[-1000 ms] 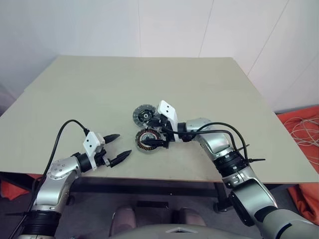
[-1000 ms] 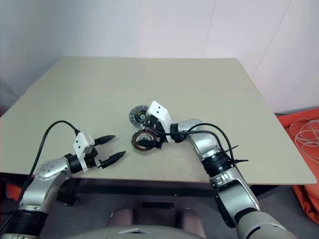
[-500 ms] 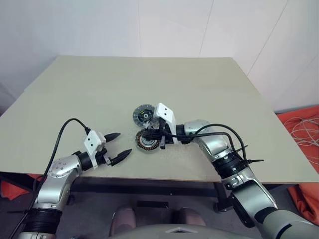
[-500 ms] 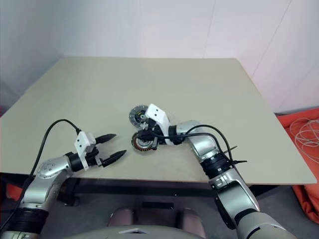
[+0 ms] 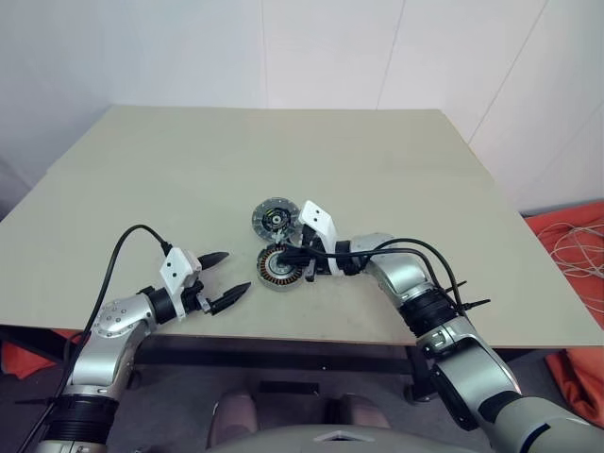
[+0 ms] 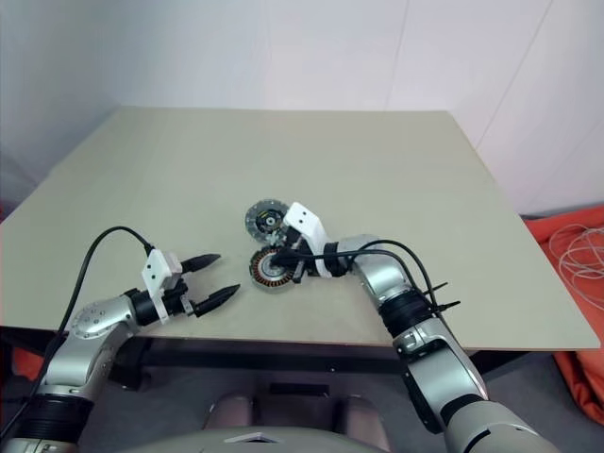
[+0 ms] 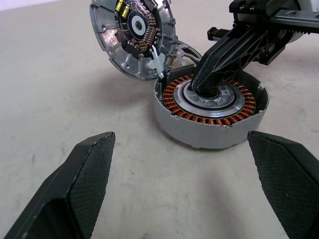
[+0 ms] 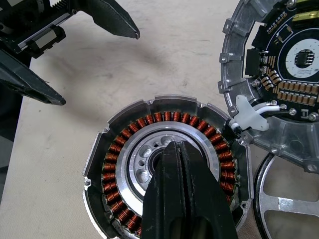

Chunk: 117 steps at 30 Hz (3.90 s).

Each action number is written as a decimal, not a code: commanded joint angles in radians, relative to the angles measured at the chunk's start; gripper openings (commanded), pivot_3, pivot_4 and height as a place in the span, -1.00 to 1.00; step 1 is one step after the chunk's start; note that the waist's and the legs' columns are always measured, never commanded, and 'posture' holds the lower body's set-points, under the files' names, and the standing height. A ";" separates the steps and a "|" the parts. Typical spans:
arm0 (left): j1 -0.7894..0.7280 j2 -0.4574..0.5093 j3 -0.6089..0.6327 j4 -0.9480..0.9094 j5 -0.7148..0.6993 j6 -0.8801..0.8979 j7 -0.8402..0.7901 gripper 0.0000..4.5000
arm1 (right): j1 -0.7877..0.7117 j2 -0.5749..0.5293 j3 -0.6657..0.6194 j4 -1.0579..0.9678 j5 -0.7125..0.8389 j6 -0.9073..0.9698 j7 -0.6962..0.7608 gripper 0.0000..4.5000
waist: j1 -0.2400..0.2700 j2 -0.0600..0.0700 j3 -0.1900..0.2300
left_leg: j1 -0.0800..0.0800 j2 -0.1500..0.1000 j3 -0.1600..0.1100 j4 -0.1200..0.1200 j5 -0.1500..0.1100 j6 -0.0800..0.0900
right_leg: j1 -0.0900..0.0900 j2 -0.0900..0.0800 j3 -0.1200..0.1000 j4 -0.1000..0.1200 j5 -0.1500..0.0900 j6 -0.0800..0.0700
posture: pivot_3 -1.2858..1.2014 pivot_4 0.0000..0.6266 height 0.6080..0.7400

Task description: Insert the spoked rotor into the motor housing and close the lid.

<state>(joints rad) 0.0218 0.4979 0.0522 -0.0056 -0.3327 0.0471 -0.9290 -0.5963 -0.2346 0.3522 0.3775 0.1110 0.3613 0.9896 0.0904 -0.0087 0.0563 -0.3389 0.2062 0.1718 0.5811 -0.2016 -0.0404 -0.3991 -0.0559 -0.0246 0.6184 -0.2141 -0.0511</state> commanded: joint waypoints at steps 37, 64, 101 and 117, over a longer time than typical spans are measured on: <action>-0.012 -0.002 -0.003 -0.031 -0.005 -0.009 0.025 1.00 | 0.026 -0.079 -0.157 -0.198 0.123 0.162 -0.023 -0.99 | 0.004 0.001 0.000 | 0.001 0.000 0.000 -0.001 0.000 -0.001 | 0.000 0.000 0.000 0.000 0.000 0.000 | 0.03 -1.00 1.00; -0.024 0.007 0.023 -0.014 -0.011 -0.013 0.027 1.00 | -0.075 -0.022 -0.563 0.156 0.401 0.706 -0.314 0.99 | 0.005 0.003 0.000 | -0.001 0.000 0.001 0.000 0.002 -0.004 | -0.002 0.000 0.000 0.000 0.000 0.000 | 0.03 -1.00 1.00; -0.006 -0.001 0.019 -0.031 -0.010 -0.011 0.036 1.00 | -0.133 0.124 -0.539 0.236 0.397 0.739 -0.382 0.99 | -0.021 0.003 0.000 | 0.004 0.001 0.002 -0.003 0.003 -0.004 | -0.001 0.001 0.000 0.002 -0.004 0.004 | 0.03 -1.00 1.00; -0.009 -0.004 0.013 -0.038 -0.010 -0.007 0.040 1.00 | -0.137 0.127 -0.589 0.261 0.414 0.722 -0.428 -0.53 | -0.020 0.002 0.000 | 0.002 0.001 0.002 -0.004 0.003 -0.005 | -0.003 0.001 0.000 0.001 -0.001 -0.001 | 0.03 -1.00 1.00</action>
<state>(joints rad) 0.0227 0.4920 0.0588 -0.0105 -0.3328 0.0488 -0.8906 -0.7314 -0.1108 -0.2260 0.6328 0.5179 1.0824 0.5815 0.0704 -0.0065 0.0559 -0.3364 0.2073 0.1741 0.5769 -0.1991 -0.0447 -0.4015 -0.0553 -0.0248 0.6195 -0.2154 -0.0520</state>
